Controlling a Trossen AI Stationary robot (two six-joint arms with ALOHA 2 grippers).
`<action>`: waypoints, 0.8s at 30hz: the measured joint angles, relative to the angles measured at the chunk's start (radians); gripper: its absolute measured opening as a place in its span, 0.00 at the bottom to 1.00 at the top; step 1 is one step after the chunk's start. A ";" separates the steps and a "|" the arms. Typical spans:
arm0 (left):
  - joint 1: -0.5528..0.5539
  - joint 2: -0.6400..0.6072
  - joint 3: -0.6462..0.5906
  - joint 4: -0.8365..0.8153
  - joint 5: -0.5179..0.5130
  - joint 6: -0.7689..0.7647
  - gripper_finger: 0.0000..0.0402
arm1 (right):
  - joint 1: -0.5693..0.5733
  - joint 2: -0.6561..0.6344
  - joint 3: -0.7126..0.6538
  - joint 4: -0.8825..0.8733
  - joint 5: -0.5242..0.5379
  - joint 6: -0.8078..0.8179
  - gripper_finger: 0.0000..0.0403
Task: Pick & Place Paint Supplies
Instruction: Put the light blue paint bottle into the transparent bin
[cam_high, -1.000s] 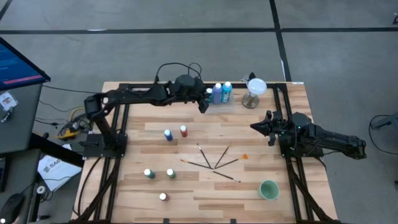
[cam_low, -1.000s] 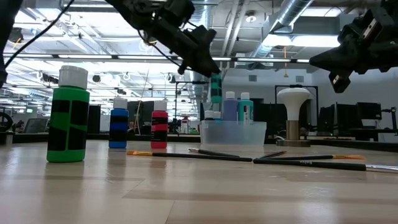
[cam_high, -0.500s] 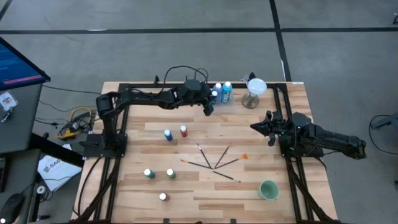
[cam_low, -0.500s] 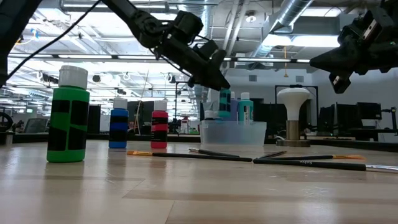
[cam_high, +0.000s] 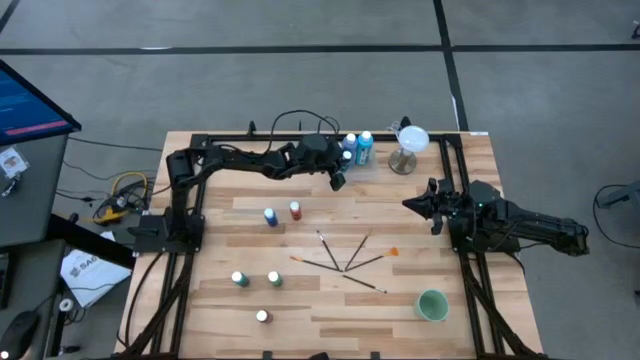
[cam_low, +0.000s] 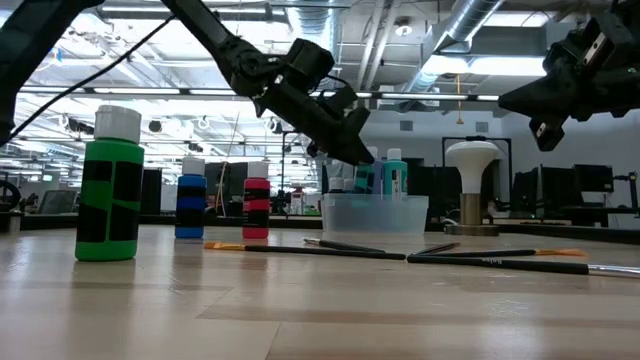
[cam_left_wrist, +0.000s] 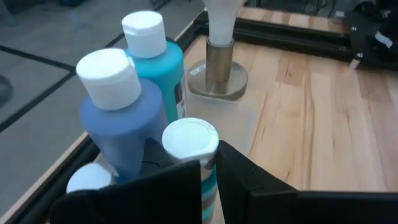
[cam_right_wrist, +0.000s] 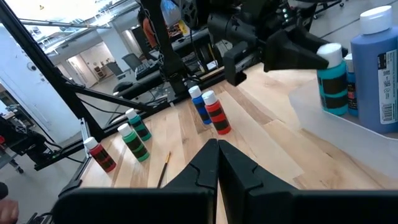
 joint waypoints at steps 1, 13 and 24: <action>0.001 0.000 -0.017 0.013 0.000 -0.003 0.00 | 0.000 0.000 0.000 0.000 0.000 0.000 0.01; 0.009 0.002 -0.097 0.149 -0.008 -0.027 0.00 | 0.000 0.000 0.000 -0.004 0.000 0.000 0.01; 0.028 0.002 -0.099 0.160 -0.009 -0.025 0.00 | 0.000 0.000 0.000 -0.004 0.000 0.000 0.01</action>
